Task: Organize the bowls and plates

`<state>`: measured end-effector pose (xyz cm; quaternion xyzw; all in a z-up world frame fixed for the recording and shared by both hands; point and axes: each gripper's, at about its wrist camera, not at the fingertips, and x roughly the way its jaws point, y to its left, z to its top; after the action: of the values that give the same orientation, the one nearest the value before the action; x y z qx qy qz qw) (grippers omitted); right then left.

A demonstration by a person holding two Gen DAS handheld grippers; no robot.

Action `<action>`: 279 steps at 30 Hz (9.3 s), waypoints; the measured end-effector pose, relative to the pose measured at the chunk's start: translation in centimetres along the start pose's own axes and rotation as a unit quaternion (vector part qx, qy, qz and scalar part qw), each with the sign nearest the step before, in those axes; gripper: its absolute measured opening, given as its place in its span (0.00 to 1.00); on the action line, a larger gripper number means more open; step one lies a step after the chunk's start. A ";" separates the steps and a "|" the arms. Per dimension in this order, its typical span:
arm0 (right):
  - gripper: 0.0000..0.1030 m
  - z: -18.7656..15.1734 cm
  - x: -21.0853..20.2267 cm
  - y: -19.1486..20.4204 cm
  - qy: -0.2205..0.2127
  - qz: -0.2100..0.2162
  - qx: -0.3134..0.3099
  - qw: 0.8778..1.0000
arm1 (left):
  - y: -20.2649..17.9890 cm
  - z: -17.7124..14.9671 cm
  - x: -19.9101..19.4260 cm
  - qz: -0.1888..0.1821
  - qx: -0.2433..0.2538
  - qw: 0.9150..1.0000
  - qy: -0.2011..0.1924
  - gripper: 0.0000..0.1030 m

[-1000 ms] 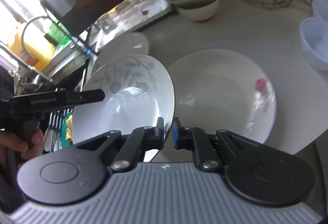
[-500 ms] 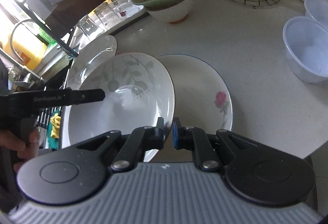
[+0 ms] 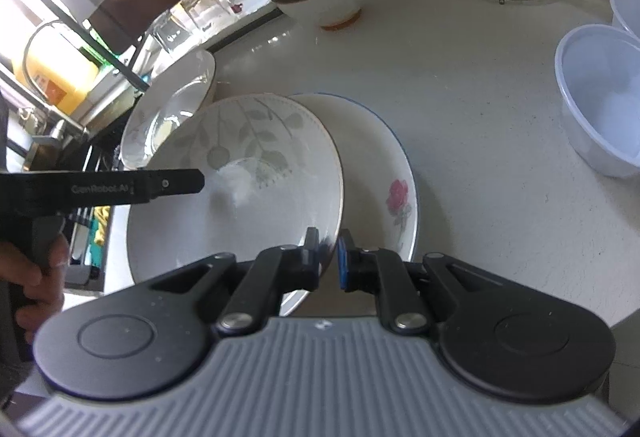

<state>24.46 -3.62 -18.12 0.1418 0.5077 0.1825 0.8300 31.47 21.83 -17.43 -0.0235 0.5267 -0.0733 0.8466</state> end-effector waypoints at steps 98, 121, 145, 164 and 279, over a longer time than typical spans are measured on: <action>0.77 -9.5 -27.0 -9.7 -0.215 0.050 -0.151 0.963 | -22.9 -19.0 -24.2 0.062 -0.175 0.963 -0.194 0.93; 1.00 -4.7 -20.9 -3.5 -0.192 0.036 -0.111 0.974 | -11.5 -10.1 -20.2 0.042 -0.159 0.974 -0.159 0.95; 0.87 0.6 -8.3 5.6 -0.148 0.010 -0.064 0.987 | 5.5 -0.5 -12.6 0.012 -0.123 0.986 -0.115 0.95; 0.62 5.7 2.6 12.0 -0.077 -0.003 -0.059 0.995 | 18.1 3.1 -6.0 -0.009 -0.143 0.986 -0.088 0.94; 0.14 0.7 -0.9 0.3 -0.039 -0.031 0.010 0.999 | 3.0 2.4 -2.1 -0.041 -0.078 0.995 0.035 0.27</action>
<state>24.66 -3.81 -17.01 0.1416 0.4808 0.1457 0.8529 32.97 25.06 -14.85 -0.1083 0.5591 -0.0670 0.8193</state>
